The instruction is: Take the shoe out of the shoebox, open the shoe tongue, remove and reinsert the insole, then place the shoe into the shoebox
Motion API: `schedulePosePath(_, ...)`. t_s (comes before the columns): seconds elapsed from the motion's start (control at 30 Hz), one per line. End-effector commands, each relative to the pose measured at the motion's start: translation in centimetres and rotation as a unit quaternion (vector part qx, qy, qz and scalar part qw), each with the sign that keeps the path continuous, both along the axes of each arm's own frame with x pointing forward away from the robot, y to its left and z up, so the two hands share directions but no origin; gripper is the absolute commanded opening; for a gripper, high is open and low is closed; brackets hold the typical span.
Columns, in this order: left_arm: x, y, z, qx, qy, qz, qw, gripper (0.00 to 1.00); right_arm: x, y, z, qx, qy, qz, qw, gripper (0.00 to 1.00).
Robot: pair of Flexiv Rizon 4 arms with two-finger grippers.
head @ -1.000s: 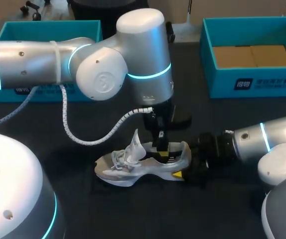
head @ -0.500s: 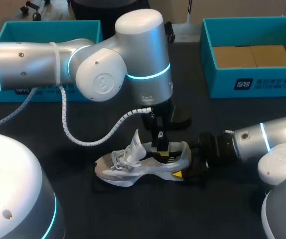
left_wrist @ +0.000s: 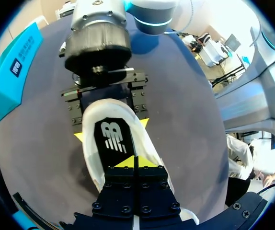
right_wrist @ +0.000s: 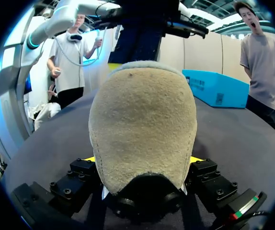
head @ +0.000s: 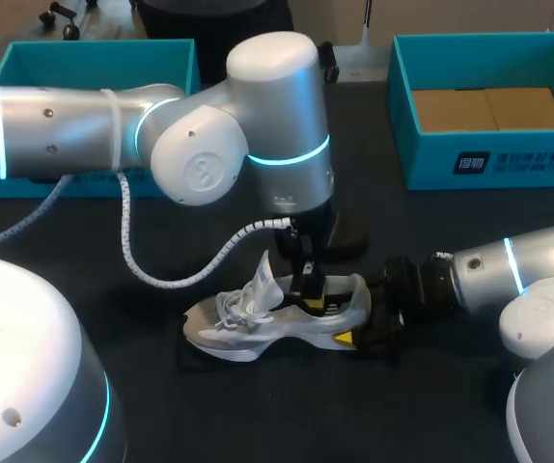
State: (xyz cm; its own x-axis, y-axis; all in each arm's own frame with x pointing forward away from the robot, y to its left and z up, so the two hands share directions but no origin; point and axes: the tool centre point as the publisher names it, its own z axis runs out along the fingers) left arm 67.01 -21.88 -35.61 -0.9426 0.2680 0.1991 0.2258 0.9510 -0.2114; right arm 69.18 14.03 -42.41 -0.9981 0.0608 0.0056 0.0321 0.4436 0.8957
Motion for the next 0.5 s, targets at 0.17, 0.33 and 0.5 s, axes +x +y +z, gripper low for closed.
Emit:
schedulePosePath(0.17, -0.6, -1.5, -2.3, 0.007, 0.009, -0.01, 1.0, 0.0, 0.0, 0.3, -0.3, -0.001, -0.001, -0.001, 1.0, 0.0)
schedulePosePath(0.33, -1.0, -1.6, -2.8, 0.008, 0.01, -0.004, 1.0, 0.0, 0.0, 0.3, -0.3, -0.001, -0.001, -0.001, 1.0, 0.0)
schedulePosePath(0.5, -1.2, -1.5, -3.2, 0.009, 0.009, 0.002, 1.0, 0.0, 0.0, 0.3, -0.3, -0.001, -0.001, -0.001, 1.0, 0.0)
